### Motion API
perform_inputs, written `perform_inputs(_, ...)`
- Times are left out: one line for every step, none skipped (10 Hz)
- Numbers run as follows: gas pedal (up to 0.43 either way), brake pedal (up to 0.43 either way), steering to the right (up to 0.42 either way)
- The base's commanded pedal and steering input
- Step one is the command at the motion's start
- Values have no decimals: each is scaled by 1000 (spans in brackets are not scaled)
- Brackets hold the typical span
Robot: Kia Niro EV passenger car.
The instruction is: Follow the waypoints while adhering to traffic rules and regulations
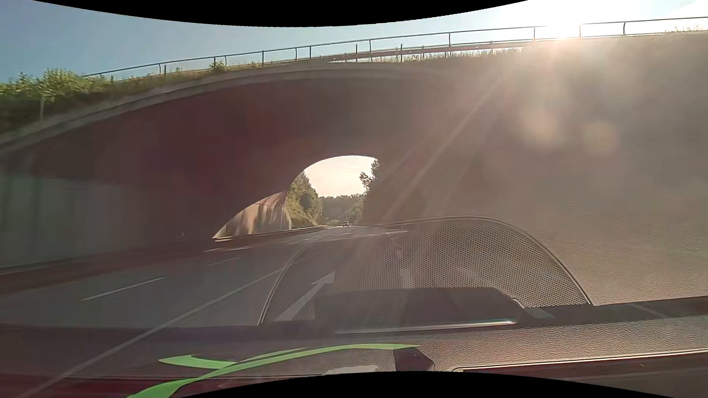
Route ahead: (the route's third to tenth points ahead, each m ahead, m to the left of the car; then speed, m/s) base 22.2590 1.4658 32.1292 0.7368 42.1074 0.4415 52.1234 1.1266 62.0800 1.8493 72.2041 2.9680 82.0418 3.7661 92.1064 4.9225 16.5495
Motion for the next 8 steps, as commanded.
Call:
perform_inputs(287, 0, -6)
perform_inputs(287, 0, -6)
perform_inputs(287, 0, -6)
perform_inputs(287, 0, -6)
perform_inputs(299, 0, -6)
perform_inputs(299, 0, -5)
perform_inputs(299, 0, -5)
perform_inputs(299, 0, -5)
